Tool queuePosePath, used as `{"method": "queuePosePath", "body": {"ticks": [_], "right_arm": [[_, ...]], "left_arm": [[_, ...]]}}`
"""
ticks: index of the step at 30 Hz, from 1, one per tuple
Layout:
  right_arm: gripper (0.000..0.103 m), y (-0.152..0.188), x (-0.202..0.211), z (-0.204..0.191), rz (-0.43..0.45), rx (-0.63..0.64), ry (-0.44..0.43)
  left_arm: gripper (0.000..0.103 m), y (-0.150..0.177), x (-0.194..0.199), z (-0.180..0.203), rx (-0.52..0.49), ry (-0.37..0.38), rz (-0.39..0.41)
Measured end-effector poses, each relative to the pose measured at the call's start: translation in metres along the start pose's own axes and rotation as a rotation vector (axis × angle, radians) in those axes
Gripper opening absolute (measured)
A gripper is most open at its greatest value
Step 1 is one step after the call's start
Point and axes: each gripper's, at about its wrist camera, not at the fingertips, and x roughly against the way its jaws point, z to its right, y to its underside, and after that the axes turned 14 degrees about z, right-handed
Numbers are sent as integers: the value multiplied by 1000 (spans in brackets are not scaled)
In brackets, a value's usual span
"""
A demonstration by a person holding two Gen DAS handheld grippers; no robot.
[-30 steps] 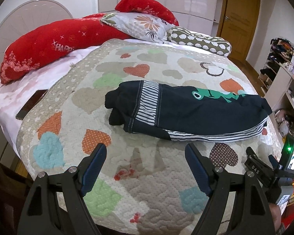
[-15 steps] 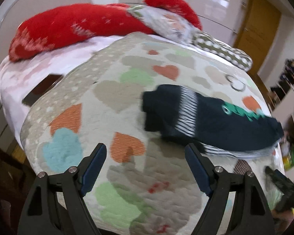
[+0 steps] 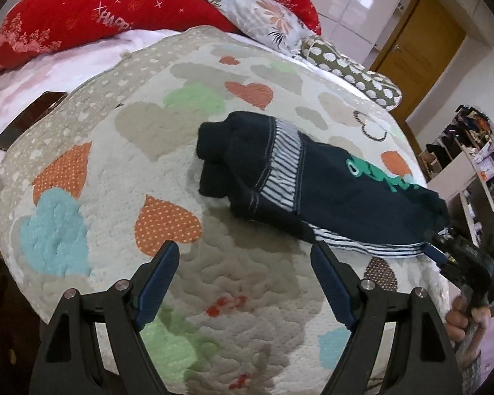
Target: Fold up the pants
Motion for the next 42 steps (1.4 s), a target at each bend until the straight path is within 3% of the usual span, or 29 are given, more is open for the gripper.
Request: {"method": "queuePosePath", "body": {"ticks": [7, 9, 10, 13, 18, 22, 30, 34, 42], "right_arm": [[47, -12, -32, 7, -26, -105, 51], [12, -14, -34, 5, -26, -106, 49], [6, -15, -33, 3, -26, -110, 26], [6, -24, -16, -14, 37, -82, -42], [6, -36, 0, -29, 64, -92, -142], [6, -43, 3, -28, 62, -136, -180], [6, -54, 15, -29, 82, -142, -196], [6, -54, 21, -30, 83, -132, -207], [6, -52, 35, -36, 86, -52, -224]], "left_arm": [[81, -4, -4, 4, 44, 61, -16], [81, -4, -5, 9, 43, 76, -29], [81, -4, -6, 14, 34, 82, -31], [81, -2, -11, 28, 13, 115, -47], [81, 6, -27, 57, 42, 236, -130], [81, 11, -43, 78, 93, 337, -198], [81, 17, -77, 109, 207, 412, -320], [81, 6, -99, 108, 215, 365, -299], [79, -42, -116, 42, 330, 226, -202]]}}
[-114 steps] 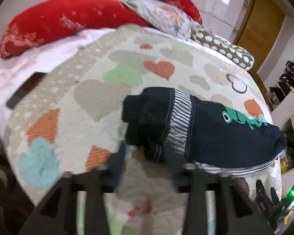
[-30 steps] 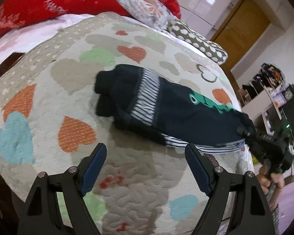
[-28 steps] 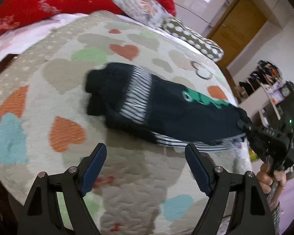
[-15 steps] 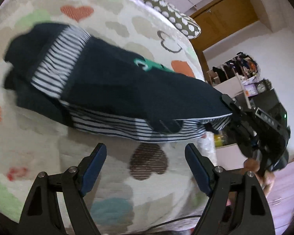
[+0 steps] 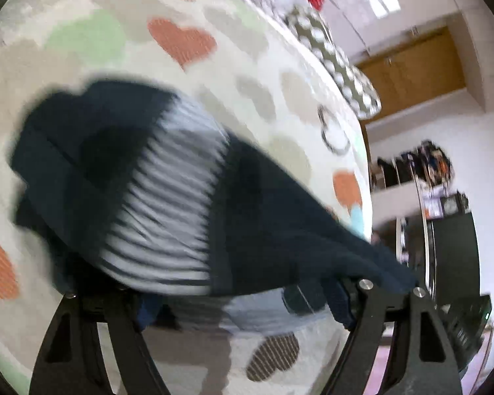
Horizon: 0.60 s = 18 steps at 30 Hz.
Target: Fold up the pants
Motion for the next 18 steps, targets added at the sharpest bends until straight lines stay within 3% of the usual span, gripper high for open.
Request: {"method": "queuePosePath", "body": {"ticks": [6, 10, 12, 14, 16, 18], "right_arm": [[6, -9, -19, -15, -40, 108, 15], [11, -40, -70, -26, -37, 211, 119], [26, -65, -114, -27, -27, 269, 204], [55, -84, -148, -23, -19, 291, 276], [59, -101, -168, -14, -3, 270, 344], [59, -111, -165, -8, 32, 227, 330]], "left_arm": [[79, -50, -9, 10, -79, -82, 84], [80, -92, -41, 24, -147, -175, 110], [80, -113, -65, 27, -151, -188, 72], [79, -122, -71, 22, -130, -184, 45], [79, -126, -61, 18, -112, -128, 44], [79, -125, -47, 19, -141, -86, 42]]}}
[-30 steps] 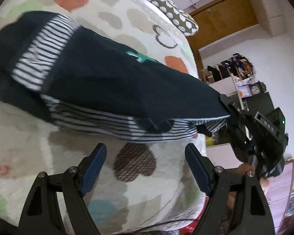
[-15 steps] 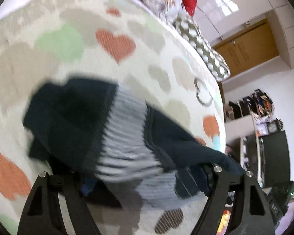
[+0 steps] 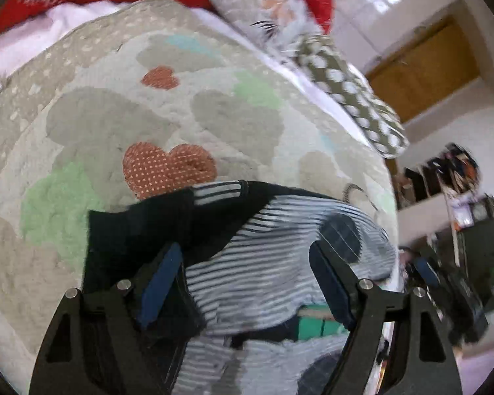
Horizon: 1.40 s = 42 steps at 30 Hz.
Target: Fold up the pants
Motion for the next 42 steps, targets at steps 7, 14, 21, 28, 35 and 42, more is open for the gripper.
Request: {"method": "queuePosePath", "body": {"ticks": [7, 14, 21, 28, 35, 42], "right_arm": [[64, 9, 9, 21, 52, 99, 91], [21, 31, -54, 57, -99, -161, 66], [9, 37, -4, 57, -21, -160, 102], [45, 54, 42, 85, 8, -173, 61], [64, 105, 124, 121, 57, -116, 48], [63, 139, 100, 114, -7, -113, 36]], "left_arm": [[80, 25, 47, -18, -67, -6, 44], [80, 61, 78, -60, 35, -68, 67], [80, 72, 87, -81, 5, -151, 110], [80, 91, 88, -86, -16, -184, 82], [88, 104, 60, -77, -25, -111, 27], [21, 100, 32, -47, -120, -208, -19]]}}
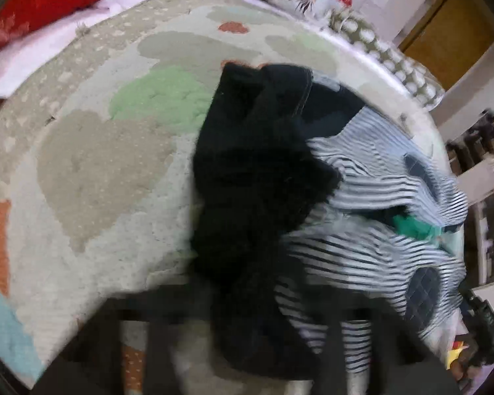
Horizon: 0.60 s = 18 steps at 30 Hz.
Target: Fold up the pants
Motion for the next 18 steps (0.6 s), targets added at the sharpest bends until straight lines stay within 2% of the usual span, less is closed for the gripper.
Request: {"method": "queuePosePath", "body": {"ticks": [1, 2, 3, 5, 14, 16, 18], "right_arm": [[47, 4, -7, -3, -13, 9, 12], [14, 6, -13, -5, -32, 14, 27], [13, 9, -19, -6, -62, 11, 31], [13, 10, -16, -6, -58, -9, 22], [12, 36, 27, -23, -101, -17, -129], [12, 46, 38, -26, -107, -17, -157], [12, 57, 44, -29, -116, -7, -175]], "left_arm": [[18, 0, 4, -2, 10, 1, 6], [18, -1, 8, -3, 10, 0, 11], [17, -1, 16, -6, 13, 3, 25], [17, 0, 27, -13, 19, -3, 38], [17, 19, 79, -50, 76, 19, 58], [18, 24, 83, -59, 86, -1, 71], [22, 29, 77, -74, 107, -20, 51]]}}
